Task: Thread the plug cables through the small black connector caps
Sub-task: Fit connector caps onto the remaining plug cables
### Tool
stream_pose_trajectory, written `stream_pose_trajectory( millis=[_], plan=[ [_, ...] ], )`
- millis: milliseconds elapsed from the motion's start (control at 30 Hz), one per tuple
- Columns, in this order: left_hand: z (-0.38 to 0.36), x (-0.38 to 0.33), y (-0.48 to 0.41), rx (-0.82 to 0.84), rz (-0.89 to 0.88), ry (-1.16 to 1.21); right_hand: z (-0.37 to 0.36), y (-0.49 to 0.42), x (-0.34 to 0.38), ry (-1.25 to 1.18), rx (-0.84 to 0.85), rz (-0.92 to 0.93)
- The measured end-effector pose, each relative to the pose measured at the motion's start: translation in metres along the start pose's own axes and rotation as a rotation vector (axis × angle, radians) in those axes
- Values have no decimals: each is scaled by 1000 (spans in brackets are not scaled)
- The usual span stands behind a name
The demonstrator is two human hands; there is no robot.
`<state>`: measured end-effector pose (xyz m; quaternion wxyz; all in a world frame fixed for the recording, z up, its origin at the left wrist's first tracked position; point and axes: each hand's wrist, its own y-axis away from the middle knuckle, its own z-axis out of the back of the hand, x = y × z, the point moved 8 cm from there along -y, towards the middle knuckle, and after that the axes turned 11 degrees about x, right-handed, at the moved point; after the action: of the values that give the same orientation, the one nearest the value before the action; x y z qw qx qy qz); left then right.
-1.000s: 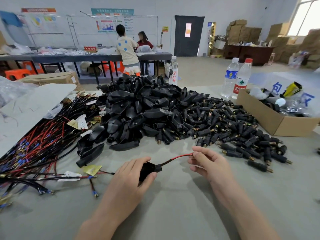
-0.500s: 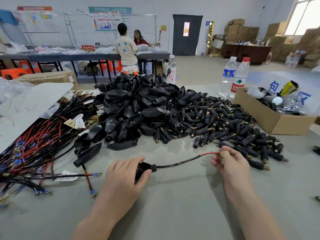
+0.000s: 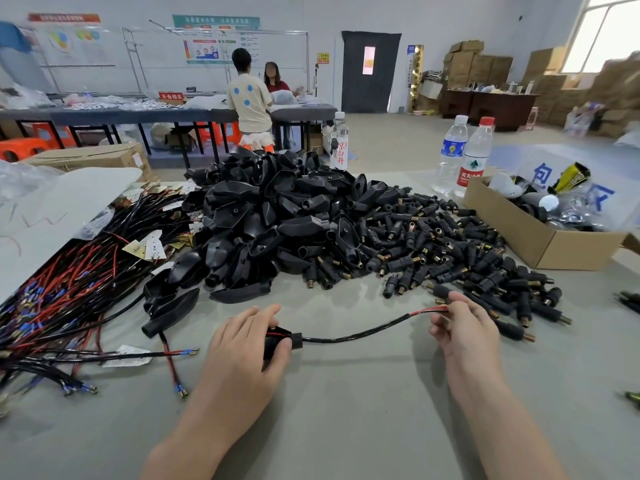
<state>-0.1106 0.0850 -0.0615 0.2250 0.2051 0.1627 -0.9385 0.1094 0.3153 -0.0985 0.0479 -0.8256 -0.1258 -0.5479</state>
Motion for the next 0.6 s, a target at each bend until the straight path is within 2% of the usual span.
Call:
stream_pose_trajectory(
  millis=[267, 467, 600],
  plan=[
    [0, -4, 2, 18, -49, -23, 7, -1, 0, -51, -75, -19],
    [2, 15, -1, -13, 34, 59, 9, -2, 0, -63, -100, -21],
    [-2, 28, -3, 31, 83, 113, 17, -2, 2, -90, -149, -3]
  ],
)
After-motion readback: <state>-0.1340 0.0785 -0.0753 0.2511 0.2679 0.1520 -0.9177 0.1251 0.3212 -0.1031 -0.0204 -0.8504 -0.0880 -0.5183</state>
